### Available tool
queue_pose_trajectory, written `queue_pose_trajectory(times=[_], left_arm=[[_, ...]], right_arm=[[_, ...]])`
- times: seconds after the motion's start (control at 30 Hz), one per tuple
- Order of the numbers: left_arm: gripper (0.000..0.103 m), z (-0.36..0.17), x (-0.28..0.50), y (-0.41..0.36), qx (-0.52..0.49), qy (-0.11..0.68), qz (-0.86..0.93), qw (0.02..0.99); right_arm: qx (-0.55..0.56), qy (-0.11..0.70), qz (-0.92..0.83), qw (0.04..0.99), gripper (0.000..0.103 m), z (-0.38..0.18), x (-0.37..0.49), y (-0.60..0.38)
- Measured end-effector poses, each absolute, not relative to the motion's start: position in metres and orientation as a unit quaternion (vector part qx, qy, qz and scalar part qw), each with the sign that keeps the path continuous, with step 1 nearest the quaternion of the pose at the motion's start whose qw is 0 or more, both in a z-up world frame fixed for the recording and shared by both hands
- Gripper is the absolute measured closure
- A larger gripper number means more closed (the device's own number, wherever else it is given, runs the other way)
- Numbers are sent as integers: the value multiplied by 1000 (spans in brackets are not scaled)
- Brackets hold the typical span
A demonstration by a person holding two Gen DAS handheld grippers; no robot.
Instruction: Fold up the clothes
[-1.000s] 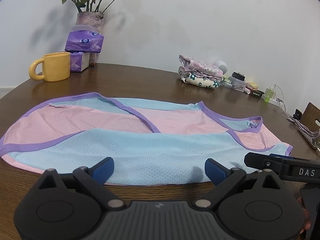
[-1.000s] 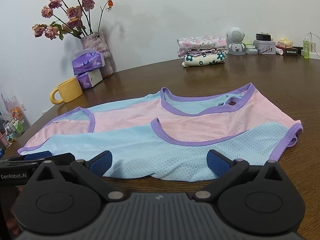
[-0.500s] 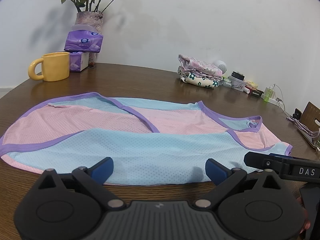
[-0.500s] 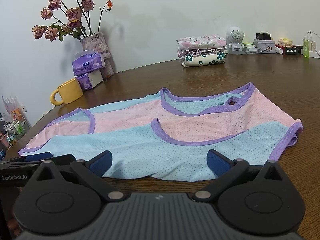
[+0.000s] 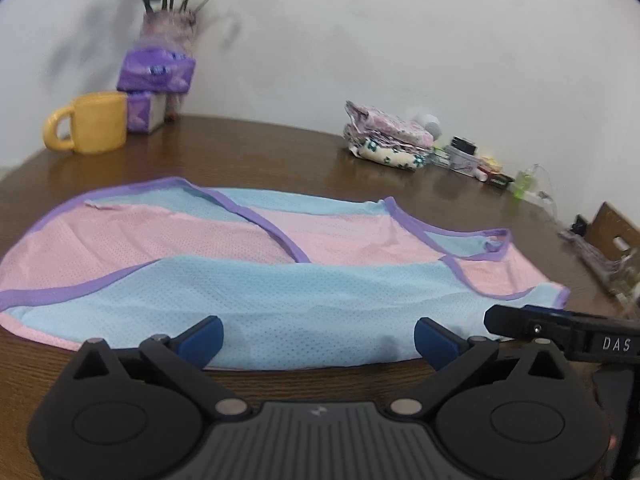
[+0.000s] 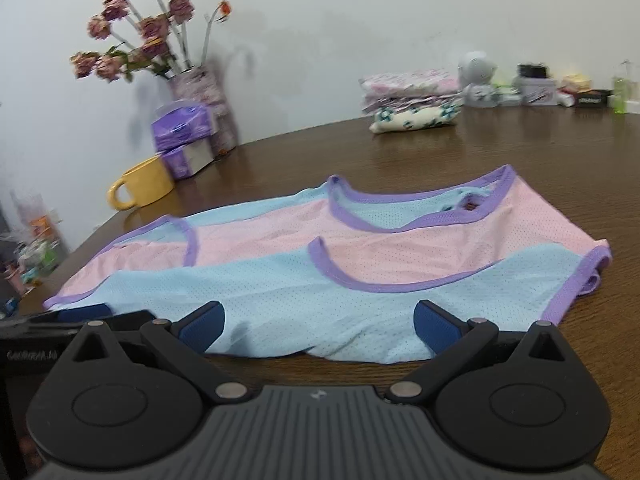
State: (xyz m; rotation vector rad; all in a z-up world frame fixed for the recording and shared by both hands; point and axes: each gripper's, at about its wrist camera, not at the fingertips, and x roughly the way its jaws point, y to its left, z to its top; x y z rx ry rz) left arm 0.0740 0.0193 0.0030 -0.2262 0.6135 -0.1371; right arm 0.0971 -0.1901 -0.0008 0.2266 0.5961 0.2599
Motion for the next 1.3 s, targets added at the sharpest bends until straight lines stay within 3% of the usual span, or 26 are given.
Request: queue_pose_trajectory(times=[0.3,0.43,0.67,0.73,0.83,0.9,1.03,1.17,1.3], left_arm=[[1,59,84,82,-145,284,-83,944],[1,89,99,96,-86,280,-84,952],[2,108,170,85,68,315,-125,939],[4,103,193,85,91,329,-131,931],[17,88,224,89,111,354,-141,918],[31,78,241,91,118,370,-159,907],[44,57,269,93,135,393,-197,888],[58,39,291,95,158,415,-229,866],[64,30,305,95,175,433,-255,847]], right_arm=[[112,324,177,922,0,41,120,-217],[93,340,196,915,0,67,136,-221],[-63,337,225,912,0,114,196,-188],[-103,338,237,905,1,121,217,-175],[-147,348,247,892,3,115,245,-159],[-172,371,256,876,21,104,266,-150],[-195,406,268,852,31,83,304,-146],[-196,430,294,831,50,65,333,-145],[-208,448,330,804,58,49,352,-142]])
